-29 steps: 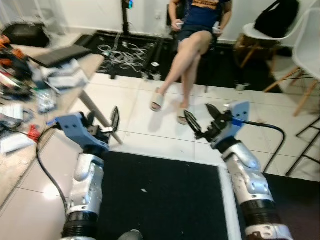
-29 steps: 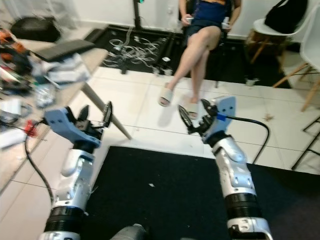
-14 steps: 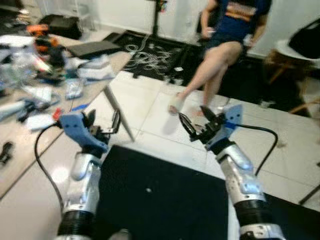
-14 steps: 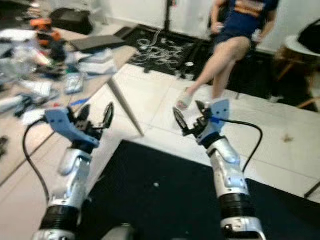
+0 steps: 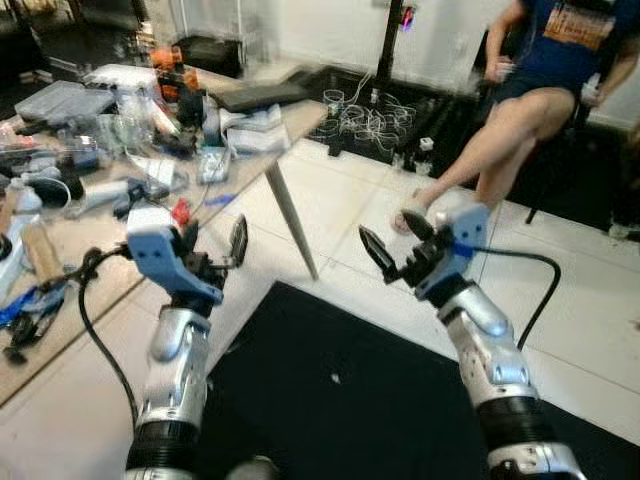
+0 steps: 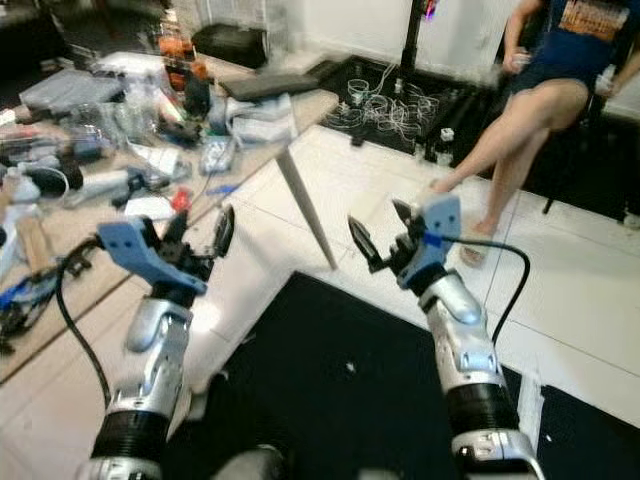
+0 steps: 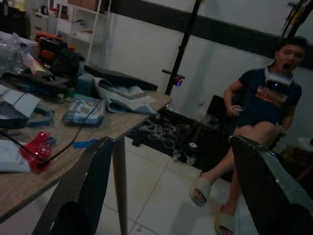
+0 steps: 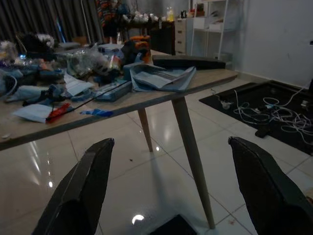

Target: Picking trash to rubbish bin

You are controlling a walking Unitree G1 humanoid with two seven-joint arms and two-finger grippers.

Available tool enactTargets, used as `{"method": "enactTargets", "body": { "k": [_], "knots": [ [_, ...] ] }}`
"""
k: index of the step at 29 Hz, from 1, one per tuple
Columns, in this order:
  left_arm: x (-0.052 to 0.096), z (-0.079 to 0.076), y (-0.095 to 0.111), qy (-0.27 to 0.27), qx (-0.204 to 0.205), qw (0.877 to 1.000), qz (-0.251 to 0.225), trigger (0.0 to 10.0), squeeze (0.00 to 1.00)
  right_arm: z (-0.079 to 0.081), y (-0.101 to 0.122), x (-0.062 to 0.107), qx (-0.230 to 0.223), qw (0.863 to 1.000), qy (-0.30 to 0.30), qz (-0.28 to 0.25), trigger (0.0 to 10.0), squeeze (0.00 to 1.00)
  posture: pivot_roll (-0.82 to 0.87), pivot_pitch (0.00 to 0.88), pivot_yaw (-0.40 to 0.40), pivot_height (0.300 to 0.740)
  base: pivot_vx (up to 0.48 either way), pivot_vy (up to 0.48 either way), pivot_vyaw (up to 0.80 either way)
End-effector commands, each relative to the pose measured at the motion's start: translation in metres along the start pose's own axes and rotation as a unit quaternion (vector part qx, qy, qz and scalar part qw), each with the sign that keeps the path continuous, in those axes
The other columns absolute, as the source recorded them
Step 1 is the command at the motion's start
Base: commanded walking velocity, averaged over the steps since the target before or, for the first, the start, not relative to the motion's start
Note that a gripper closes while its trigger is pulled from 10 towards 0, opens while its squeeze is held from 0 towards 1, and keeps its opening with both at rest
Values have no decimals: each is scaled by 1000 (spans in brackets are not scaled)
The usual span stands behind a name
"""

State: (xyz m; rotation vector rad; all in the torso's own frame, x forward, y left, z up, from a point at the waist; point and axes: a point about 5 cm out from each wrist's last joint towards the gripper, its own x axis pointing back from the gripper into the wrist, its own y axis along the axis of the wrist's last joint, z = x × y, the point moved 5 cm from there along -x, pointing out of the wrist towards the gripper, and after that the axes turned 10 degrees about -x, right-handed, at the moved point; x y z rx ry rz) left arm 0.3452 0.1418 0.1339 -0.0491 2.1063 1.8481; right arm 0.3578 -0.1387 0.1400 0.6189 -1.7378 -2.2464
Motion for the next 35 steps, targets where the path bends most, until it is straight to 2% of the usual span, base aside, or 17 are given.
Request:
{"method": "enactTargets", "body": {
  "k": [1, 19, 35],
  "knots": [
    [4, 4, -7, 8, 4, 1000, 10, 10000, 0, 4, -2, -2, 0, 1000, 6, 0, 10000, 0, 17, 0, -35, 740, 0, 0, 644],
    [9, 2, -17, -4, 17, 1000, 23, 10000, 0, 5, -14, 3, -4, 1000, 12, 11, 10000, 0, -3, 0, -24, 740, 0, 0, 642],
    [8, 1, -18, -10, 23, 999, 20, 10000, 0, 6, -15, 3, -6, 1000, 17, 11, 10000, 0, -6, 0, -22, 740, 0, 0, 642]
  ]
}}
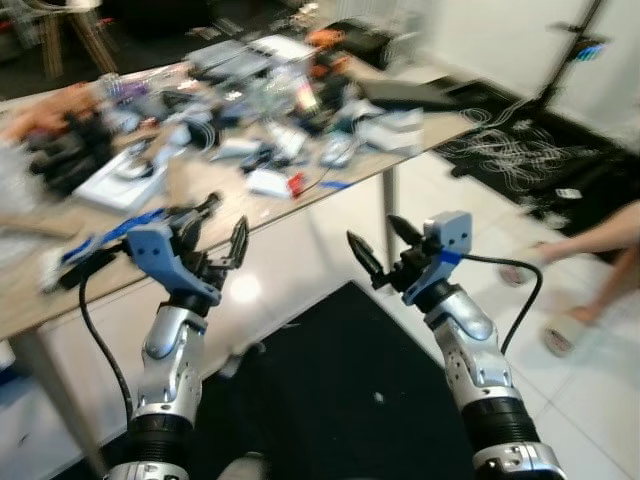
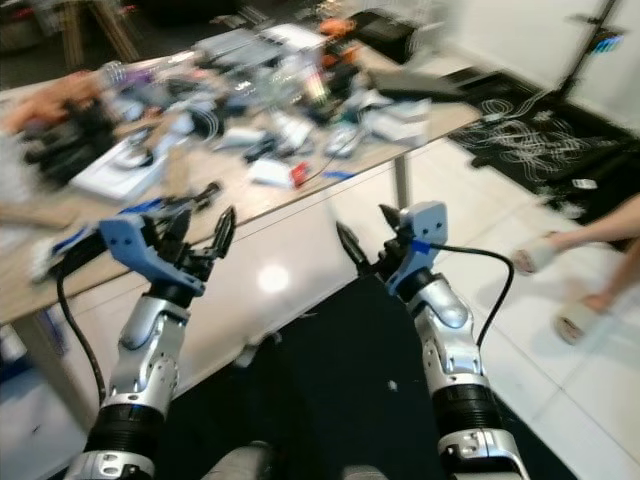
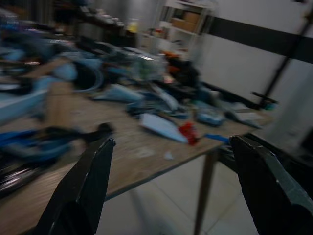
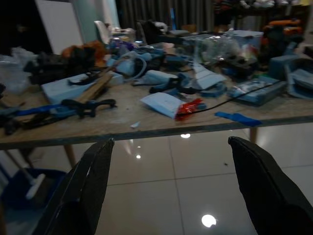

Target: Picking trash to rubbish bin

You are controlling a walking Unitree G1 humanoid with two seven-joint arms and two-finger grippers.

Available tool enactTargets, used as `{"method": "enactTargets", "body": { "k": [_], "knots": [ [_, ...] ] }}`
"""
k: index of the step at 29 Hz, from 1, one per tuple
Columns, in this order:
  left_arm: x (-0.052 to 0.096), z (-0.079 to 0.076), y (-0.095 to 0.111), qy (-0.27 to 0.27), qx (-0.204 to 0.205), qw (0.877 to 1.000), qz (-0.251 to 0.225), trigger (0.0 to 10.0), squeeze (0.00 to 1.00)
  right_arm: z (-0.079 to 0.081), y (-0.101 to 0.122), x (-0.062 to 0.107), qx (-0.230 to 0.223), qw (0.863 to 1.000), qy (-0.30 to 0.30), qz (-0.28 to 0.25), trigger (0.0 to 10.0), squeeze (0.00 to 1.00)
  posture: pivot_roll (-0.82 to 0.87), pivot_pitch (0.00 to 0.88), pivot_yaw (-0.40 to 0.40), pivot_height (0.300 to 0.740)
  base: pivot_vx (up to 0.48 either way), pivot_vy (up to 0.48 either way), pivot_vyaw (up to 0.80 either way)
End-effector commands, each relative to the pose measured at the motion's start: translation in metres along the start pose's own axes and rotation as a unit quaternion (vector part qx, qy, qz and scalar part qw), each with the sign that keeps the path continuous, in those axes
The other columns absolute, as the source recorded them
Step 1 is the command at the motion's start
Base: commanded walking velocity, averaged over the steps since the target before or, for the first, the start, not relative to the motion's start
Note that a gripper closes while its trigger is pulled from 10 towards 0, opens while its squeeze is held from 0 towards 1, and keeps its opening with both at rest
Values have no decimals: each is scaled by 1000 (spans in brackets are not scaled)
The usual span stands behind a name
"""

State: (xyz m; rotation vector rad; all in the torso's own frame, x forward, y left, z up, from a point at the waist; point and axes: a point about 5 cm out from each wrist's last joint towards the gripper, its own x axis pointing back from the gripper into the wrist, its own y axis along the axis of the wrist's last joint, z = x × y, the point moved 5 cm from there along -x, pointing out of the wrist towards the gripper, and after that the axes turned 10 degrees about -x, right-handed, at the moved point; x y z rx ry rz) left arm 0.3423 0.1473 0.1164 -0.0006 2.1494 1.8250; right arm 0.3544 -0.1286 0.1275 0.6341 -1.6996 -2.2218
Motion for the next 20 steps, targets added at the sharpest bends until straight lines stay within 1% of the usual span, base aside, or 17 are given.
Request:
{"method": "enactTargets", "body": {
  "k": [1, 20],
  "knots": [
    [-1, -5, -3, -8, 4, 1000, 4, 10000, 0, -2, 0, 2, 2, 1000, -1, 2, 10000, 0, -6, 0, -22, 740, 0, 0, 638],
    [-1, -6, -5, -16, 14, 1000, 7, 10000, 0, -1, -2, 2, 0, 1000, 6, 4, 10000, 0, -11, 0, -20, 740, 0, 0, 642]
  ]
}}
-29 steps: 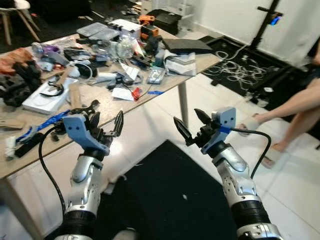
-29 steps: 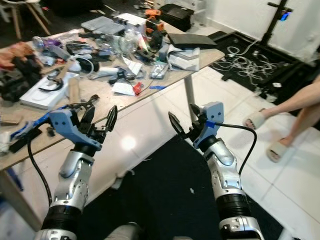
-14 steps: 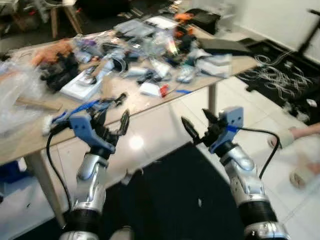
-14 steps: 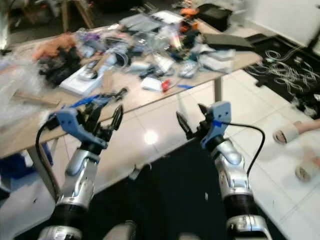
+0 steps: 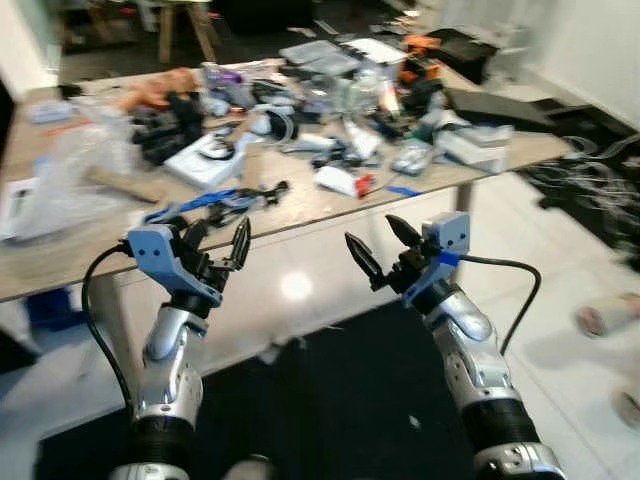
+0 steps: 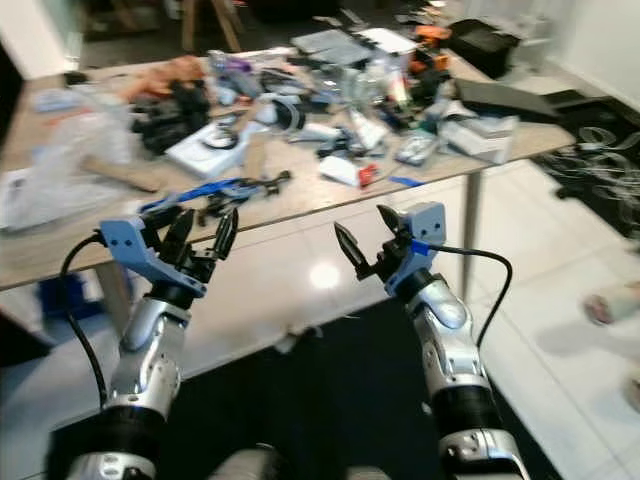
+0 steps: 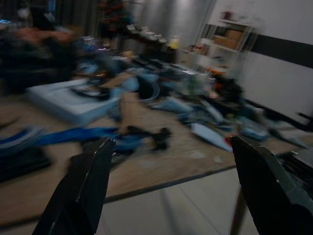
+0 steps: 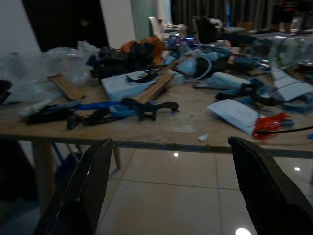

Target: Picking trash to rubbish bin

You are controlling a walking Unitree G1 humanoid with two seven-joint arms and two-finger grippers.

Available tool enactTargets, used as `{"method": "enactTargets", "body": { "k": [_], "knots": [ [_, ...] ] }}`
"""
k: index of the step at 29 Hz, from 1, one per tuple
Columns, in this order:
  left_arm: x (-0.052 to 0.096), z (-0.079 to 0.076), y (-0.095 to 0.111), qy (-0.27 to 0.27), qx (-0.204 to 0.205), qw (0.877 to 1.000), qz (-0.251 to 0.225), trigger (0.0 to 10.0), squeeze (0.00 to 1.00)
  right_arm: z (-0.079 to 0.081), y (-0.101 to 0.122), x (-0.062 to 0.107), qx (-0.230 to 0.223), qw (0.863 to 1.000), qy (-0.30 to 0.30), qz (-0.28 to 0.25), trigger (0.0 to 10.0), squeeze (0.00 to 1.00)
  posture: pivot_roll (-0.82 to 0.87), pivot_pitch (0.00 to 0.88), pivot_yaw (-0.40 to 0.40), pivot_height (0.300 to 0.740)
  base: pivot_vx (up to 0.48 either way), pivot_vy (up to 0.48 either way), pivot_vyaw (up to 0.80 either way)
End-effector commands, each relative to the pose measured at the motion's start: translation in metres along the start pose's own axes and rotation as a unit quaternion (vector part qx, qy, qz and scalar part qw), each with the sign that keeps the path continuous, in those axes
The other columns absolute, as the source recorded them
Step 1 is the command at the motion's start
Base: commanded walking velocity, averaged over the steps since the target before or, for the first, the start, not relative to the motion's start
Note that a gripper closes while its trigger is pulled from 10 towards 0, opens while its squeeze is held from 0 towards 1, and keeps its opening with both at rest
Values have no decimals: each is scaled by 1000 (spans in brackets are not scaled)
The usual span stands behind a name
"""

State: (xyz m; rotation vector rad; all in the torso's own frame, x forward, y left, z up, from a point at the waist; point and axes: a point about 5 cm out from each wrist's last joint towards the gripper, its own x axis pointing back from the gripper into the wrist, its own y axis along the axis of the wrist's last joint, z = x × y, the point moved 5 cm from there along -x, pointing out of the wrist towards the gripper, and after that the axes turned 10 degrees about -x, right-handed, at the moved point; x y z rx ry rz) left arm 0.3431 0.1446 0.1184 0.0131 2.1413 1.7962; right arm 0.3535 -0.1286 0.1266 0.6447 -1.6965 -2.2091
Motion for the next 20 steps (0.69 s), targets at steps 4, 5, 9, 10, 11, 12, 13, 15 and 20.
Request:
{"method": "enactTargets", "body": {
  "k": [4, 5, 9, 10, 11, 12, 13, 15, 20],
  "knots": [
    [1, -4, -7, -7, 8, 1000, 12, 10000, 0, -1, -2, 1, -8, 1000, 0, 4, 10000, 0, -11, 0, -20, 740, 0, 0, 634],
    [1, -4, -7, -7, 7, 1000, 12, 10000, 0, -1, -2, 1, -12, 1000, 0, 5, 10000, 0, -11, 0, -20, 740, 0, 0, 606],
    [0, -4, -7, -10, 7, 1000, 13, 10000, 0, -2, -3, 0, -20, 1000, -1, 7, 10000, 0, -11, 0, -19, 740, 0, 0, 0],
    [0, -5, -7, -11, 7, 1000, 13, 10000, 0, -2, -3, 0, -21, 1000, -1, 7, 10000, 0, -11, 0, -19, 740, 0, 0, 0],
    [0, -5, -7, -13, 6, 1000, 13, 10000, 0, -2, -3, 0, -22, 1000, -1, 7, 10000, 0, -11, 0, -19, 740, 0, 0, 0],
    [0, -5, -7, -14, 7, 1000, 13, 10000, 0, -2, -3, 0, -22, 1000, 0, 7, 10000, 0, -11, 0, -19, 740, 0, 0, 0],
    [0, -6, -8, -16, 7, 1000, 13, 10000, 0, -2, -3, 0, -23, 1000, 1, 7, 10000, 0, -11, 0, -19, 740, 0, 0, 0],
    [-1, -7, -7, -21, 9, 1000, 14, 10000, 0, -3, -3, -1, -23, 1000, 2, 10, 10000, 0, -10, 0, -24, 740, 0, 0, 0],
    [-4, -11, -6, -33, 8, 999, 18, 10000, 0, -3, 0, -2, -25, 1000, 5, 11, 10000, 0, 0, 0, -32, 740, 0, -283, 0]
  ]
}}
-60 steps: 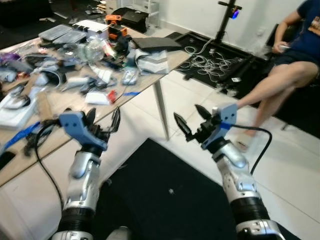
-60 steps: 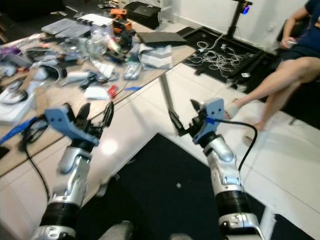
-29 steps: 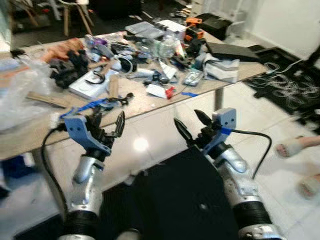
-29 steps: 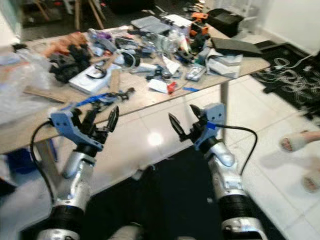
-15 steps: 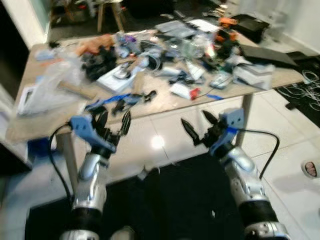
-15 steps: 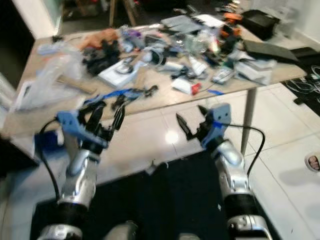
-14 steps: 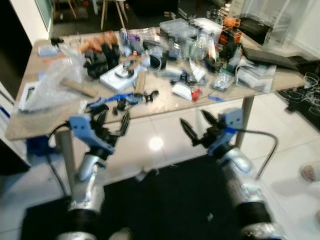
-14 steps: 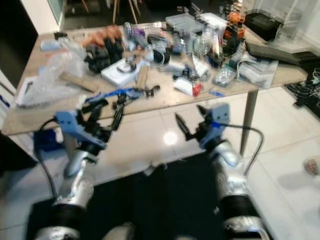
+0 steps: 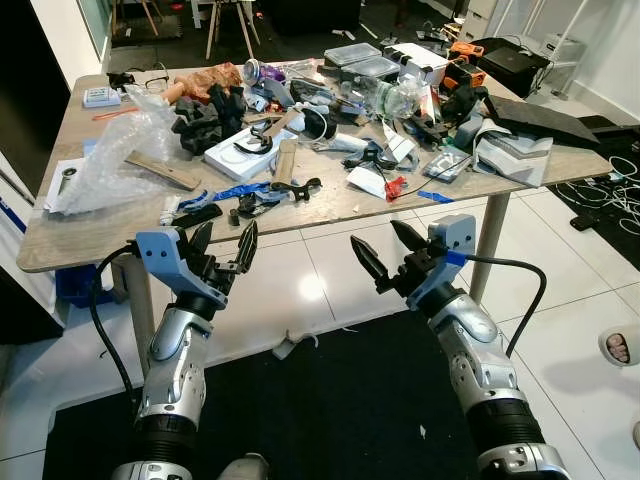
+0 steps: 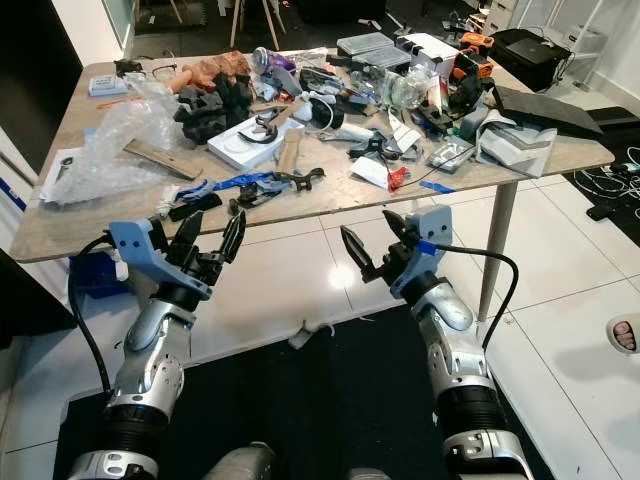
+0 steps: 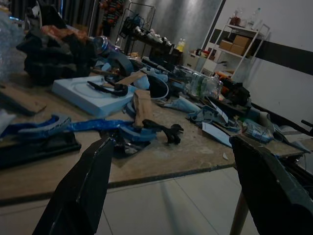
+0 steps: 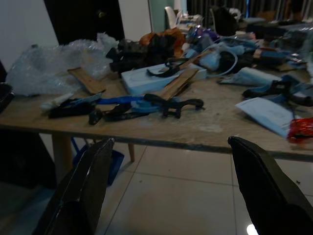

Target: Picking trash to rubbish bin

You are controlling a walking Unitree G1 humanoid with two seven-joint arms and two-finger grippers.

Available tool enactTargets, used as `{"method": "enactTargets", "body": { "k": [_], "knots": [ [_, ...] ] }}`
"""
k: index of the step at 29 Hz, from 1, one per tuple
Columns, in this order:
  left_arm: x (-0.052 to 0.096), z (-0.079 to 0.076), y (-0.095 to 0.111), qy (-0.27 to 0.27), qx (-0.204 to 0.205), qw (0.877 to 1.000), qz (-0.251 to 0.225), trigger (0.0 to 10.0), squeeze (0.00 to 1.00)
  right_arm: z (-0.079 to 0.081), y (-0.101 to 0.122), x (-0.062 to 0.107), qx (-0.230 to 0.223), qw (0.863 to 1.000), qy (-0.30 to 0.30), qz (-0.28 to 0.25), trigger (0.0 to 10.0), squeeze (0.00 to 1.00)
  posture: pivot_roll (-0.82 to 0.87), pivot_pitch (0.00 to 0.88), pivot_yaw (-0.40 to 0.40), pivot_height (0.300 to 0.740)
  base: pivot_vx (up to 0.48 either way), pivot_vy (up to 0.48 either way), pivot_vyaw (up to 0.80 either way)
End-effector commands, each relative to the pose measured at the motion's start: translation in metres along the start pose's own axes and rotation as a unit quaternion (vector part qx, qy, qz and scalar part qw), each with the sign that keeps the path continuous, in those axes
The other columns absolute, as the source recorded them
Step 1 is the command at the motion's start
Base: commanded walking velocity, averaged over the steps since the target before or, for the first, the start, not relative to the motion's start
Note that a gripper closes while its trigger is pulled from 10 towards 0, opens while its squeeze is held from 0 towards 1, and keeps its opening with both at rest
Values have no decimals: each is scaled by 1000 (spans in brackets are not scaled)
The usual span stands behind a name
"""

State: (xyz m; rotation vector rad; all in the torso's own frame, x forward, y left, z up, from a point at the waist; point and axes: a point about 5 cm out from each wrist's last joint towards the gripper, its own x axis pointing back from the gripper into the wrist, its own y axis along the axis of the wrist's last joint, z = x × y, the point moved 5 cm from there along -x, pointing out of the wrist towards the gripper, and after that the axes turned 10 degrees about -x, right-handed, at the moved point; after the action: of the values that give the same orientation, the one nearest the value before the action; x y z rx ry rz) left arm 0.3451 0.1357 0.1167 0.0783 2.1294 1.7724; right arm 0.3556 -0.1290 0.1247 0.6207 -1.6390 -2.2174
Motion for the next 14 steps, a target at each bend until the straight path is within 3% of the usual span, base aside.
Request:
{"method": "enactTargets", "body": {
  "k": [1, 2, 14],
  "knots": [
    [-1, -3, -2, -8, 3, 1000, 8, 10000, 0, -2, 2, -1, 2, 1000, 2, 4, 10000, 0, 1, 0, -34, 740, 0, -472, 0],
    [-1, -3, -1, -4, 8, 1000, 5, 10000, 0, -1, 3, -1, -2, 1000, 7, 4, 10000, 0, 4, 0, -37, 740, 0, 0, 0],
    [-5, -3, 4, -8, 16, 1000, -2, 10000, 0, 1, 6, -3, 2, 1000, 13, 9, 10000, 0, 7, 0, -40, 740, 0, 0, 770]
  ]
}}
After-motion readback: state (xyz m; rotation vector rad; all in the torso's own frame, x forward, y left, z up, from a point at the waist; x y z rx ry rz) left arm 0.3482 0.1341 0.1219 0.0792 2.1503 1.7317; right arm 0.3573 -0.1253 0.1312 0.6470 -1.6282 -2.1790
